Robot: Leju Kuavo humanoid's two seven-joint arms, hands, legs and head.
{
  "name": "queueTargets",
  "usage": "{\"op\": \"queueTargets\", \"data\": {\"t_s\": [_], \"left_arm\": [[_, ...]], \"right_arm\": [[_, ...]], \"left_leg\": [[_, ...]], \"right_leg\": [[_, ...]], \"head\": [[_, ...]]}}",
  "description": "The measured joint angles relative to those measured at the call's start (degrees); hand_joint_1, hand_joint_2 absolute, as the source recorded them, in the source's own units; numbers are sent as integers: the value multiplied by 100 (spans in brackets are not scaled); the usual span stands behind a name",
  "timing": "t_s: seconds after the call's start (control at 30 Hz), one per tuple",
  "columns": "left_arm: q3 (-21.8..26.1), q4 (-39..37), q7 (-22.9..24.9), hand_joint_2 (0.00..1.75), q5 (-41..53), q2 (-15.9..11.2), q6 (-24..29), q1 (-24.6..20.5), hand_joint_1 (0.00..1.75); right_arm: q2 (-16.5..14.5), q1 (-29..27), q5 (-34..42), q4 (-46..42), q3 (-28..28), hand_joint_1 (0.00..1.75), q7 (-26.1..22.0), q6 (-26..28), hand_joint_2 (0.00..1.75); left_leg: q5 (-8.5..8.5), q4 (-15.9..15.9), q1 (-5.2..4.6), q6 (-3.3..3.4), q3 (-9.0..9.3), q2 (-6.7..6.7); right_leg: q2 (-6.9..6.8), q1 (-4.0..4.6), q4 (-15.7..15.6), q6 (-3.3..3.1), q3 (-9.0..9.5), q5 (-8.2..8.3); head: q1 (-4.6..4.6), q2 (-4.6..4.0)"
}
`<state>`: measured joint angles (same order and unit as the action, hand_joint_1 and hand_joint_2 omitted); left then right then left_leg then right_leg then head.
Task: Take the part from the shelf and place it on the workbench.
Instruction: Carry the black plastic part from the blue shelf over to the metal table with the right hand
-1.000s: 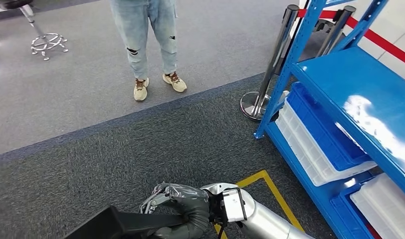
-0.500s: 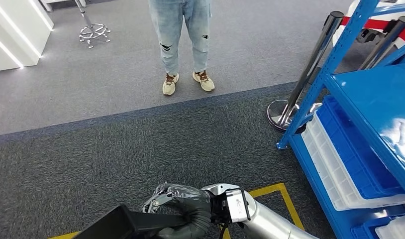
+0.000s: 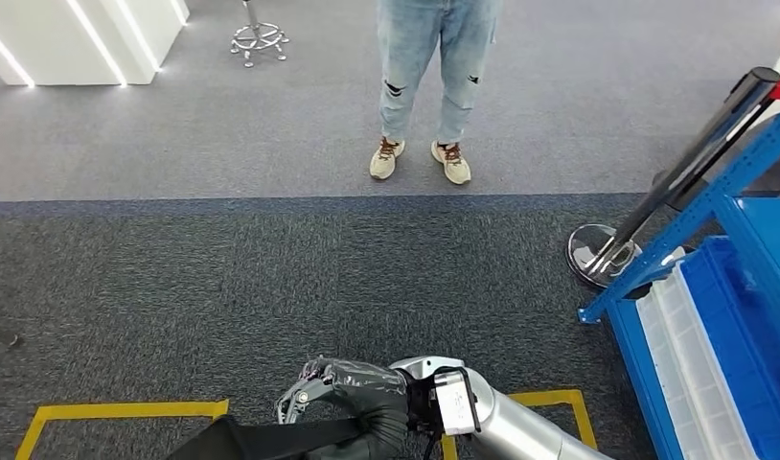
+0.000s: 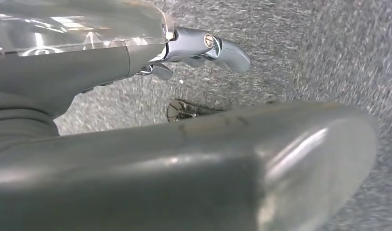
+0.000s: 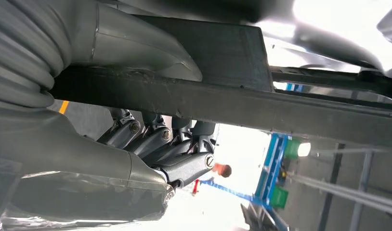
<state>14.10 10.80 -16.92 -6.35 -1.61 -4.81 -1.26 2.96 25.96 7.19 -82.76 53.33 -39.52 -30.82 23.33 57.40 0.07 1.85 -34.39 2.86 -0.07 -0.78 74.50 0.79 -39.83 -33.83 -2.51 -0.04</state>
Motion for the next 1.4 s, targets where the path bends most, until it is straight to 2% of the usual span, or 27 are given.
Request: {"op": "queueTargets", "data": {"t_s": [0.03, 0.1, 0.17, 0.2, 0.23, 0.27, 0.33, 0.4, 0.47, 0.5, 0.53, 0.6, 0.67, 0.77, 0.83, 0.9, 0.97, 1.0, 1.03, 1.07, 1.13, 1.2, 1.23, 1.27, 1.3, 1.33, 1.4], "left_arm": [[4, 0, -5, 0, 1, 1, -11, 2, 0], [7, 0, -14, 0, 2, 4, -27, -2, 0], [9, 0, -31, 0, 2, 3, -42, -13, 0], [11, 0, -41, 0, 3, 2, -47, -12, 0], [14, 0, -50, 0, 3, -1, -50, -6, 0], [16, 0, -57, 0, 7, 1, -55, 5, 0], [18, 0, -70, 0, 17, 4, -68, 5, 0], [18, 0, -90, 0, 25, 7, -80, -19, 0], [19, 0, -104, 0, 26, 8, -85, -25, 0], [19, 0, -107, 0, 26, 8, -88, -16, 0], [19, 0, -107, 0, 26, 8, -90, -7, 0], [19, 0, -107, 0, 30, 7, -92, -9, 0], [19, 0, -107, 0, 35, 7, -91, -27, 0], [31, -1, -79, 0, 37, 1, -67, -5, 0], [49, -1, -49, 0, 32, -2, -47, -1, 0], [61, -1, -31, 0, 26, 0, -29, -23, 0], [77, 0, -22, 0, 23, -1, -15, -38, 0], [86, 0, -20, 0, 23, -1, -10, -37, 0], [95, 0, -18, 0, 23, -1, -8, -34, 0], [102, 0, -15, 0, 23, -1, -7, -31, 0], [105, -1, -10, 0, 23, 1, -6, -27, 0], [108, -1, -7, 0, 23, 0, -3, -20, 0], [110, -1, -5, 0, 23, -2, -1, -12, 0], [112, -1, -3, 0, 24, -4, 4, 1, 0], [114, -2, 1, 0, 26, -3, 7, 13, 0], [114, -2, 6, 0, 28, -2, 9, 12, 0], [114, -2, 18, 0, 33, 4, 14, -9, 0]], "right_arm": [[2, 5, -12, 10, 10, 173, -1, 2, 175], [2, 25, -42, 19, 27, 173, 7, 21, 175], [-2, 42, -74, 21, 40, 173, 24, 65, 175], [-7, 47, -87, 22, 45, 173, 31, 87, 175], [-16, 56, -100, 20, 49, 173, 37, 105, 175], [-27, 70, -111, 17, 52, 173, 43, 117, 175], [-56, 102, -125, 3, 57, 173, 49, 137, 175], [-72, 116, -130, -8, 67, 173, 63, 154, 175], [-74, 117, -134, -8, 92, 173, 88, 160, 175], [-74, 122, -136, -8, 108, 173, 97, 159, 175], [-76, 132, -136, -9, 122, 173, 101, 158, 175], [-87, 169, -136, -10, 140, 173, 101, 157, 175], [-102, 210, -136, -10, 148, 173, 101, 156, 175], [-121, 249, -132, -14, 168, 173, 105, 156, 175], [-138, 271, -119, -27, 177, 173, 110, 156, 175], [-134, 271, -102, -28, 183, 173, 110, 156, 175], [-119, 262, -84, -8, 191, 173, 109, 155, 175], [-114, 261, -73, 1, 197, 173, 109, 152, 175], [-112, 265, -61, 7, 203, 173, 109, 151, 175], [-112, 270, -49, 9, 209, 173, 109, 149, 175], [-111, 282, -35, 10, 214, 173, 109, 149, 175], [-110, 286, -25, 10, 220, 173, 108, 145, 175], [-113, 289, -21, 9, 223, 173, 107, 144, 175], [-120, 291, -16, 4, 225, 173, 107, 145, 175], [-129, 293, -13, -4, 227, 173, 107, 148, 175], [-139, 295, -9, -14, 228, 173, 107, 150, 175], [-151, 287, -1, -31, 230, 173, 107, 150, 175]], "left_leg": [[9, 23, 8, -15, 0, 88], [47, 105, 21, -74, -31, 248], [67, 177, 26, -147, -102, 378], [62, 185, 33, -187, -137, 435], [56, 180, 47, -225, -160, 486], [64, 198, 56, -258, -175, 443], [243, 496, 55, -313, -308, 152], [605, 1216, 63, -352, -654, -161], [800, 1782, 83, -376, -934, -239], [744, 1767, 89, -380, -918, -254], [599, 1528, 92, -376, -783, -281], [275, 720, 70, -338, -332, -486], [153, 238, 24, -263, -80, -644], [143, 142, -2, -149, -63, -503], [100, 67, 27, -72, -3, -382], [76, 42, 37, -25, 20, -253], [80, 53, 28, -13, 14, -90], [85, 64, 25, -14, 14, 0], [94, 79, 25, -21, 17, 89], [107, 99, 28, -33, 22, 173], [137, 145, 29, -75, 7, 323], [150, 165, 40, -142, -29, 440], [151, 161, 47, -183, -48, 494], [156, 158, 63, -218, -54, 513], [187, 199, 62, -248, -72, 432], [271, 333, 58, -274, -132, 284], [585, 939, 57, -315, -425, -84]], "right_leg": [[30, -17, -279, 8, 99, 217], [257, -61, -1023, 22, 395, 600], [438, -86, -1380, 7, 521, 710], [443, -76, -1393, -14, 517, 700], [370, -75, -1403, -55, 519, 716], [307, -68, -1421, -94, 534, 725], [157, -65, -1464, -174, 569, 732], [-9, -32, -1475, -218, 582, 718], [-183, -7, -1472, -230, 582, 703], [-262, -1, -1471, -228, 585, 695], [-339, 3, -1469, -221, 594, 686], [-476, 21, -1467, -188, 623, 660], [-585, 40, -1470, -132, 652, 637], [-688, 20, -1492, -30, 710, 609], [-454, 2, -1280, 16, 647, 453], [-125, -2, -640, 21, 336, 122], [-16, 0, -1, 19, -31, -72], [-1, -1, 66, 16, -106, -7], [12, -3, -97, 9, -67, 166], [61, -9, -454, -1, 71, 406], [280, -29, -1165, -20, 368, 723], [387, -20, -1434, -44, 476, 772], [334, -5, -1454, -66, 483, 778], [273, -3, -1474, -102, 500, 783], [213, -5, -1500, -142, 523, 786], [143, -9, -1526, -180, 547, 790], [-14, 8, -1552, -234, 578, 776]], "head": [[0, 0], [0, 0], [-1, 0], [-3, 0], [-3, 0], [-4, 0], [-16, 0], [-25, 0], [-23, 0], [-24, 0], [-24, 0], [-23, 0], [-19, -1], [-17, 0], [-13, 0], [-7, -1], [-4, -1], [-4, 0], [-4, 0], [-3, 0], [-4, 0], [-5, 0], [-4, 0], [-4, 0], [-7, 0], [-13, 0], [-23, 0]]}}
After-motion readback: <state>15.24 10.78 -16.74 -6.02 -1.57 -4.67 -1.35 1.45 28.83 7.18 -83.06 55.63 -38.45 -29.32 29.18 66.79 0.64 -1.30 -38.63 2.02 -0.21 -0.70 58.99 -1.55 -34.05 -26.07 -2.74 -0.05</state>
